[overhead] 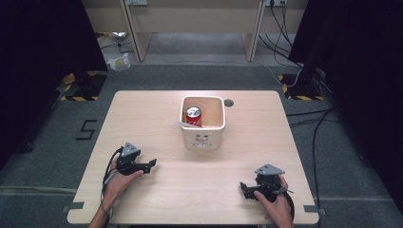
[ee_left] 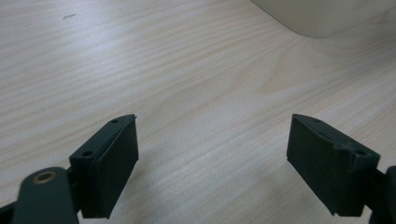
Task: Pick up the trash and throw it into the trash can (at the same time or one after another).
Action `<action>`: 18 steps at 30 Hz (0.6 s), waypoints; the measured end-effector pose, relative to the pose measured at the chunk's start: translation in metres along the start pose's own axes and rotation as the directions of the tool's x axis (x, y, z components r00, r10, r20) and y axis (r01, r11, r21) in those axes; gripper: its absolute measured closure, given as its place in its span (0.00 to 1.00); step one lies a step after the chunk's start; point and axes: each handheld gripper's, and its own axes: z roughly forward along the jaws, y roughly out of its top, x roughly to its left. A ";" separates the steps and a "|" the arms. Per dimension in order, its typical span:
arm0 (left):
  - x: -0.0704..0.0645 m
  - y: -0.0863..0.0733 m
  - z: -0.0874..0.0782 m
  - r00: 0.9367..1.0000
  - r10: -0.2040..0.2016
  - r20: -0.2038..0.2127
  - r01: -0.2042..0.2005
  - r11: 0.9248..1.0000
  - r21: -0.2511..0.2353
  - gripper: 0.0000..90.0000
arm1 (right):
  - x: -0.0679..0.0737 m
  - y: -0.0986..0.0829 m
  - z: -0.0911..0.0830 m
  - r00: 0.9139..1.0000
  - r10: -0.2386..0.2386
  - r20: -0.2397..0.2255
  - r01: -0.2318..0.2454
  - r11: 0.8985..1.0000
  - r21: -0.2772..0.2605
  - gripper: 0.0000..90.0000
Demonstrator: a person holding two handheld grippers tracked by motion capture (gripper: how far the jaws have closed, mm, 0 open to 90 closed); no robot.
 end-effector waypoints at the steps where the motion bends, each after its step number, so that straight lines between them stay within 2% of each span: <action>1: -0.002 -0.001 0.000 1.000 0.002 -0.001 -0.002 1.000 0.000 0.18 | 0.000 0.000 0.000 1.000 0.000 0.000 0.000 1.000 0.000 0.01; 18: -0.016 -0.009 -0.006 0.998 0.066 -0.007 -0.065 0.997 0.050 0.18 | 0.000 0.000 0.000 1.000 0.000 0.000 0.000 1.000 0.000 0.01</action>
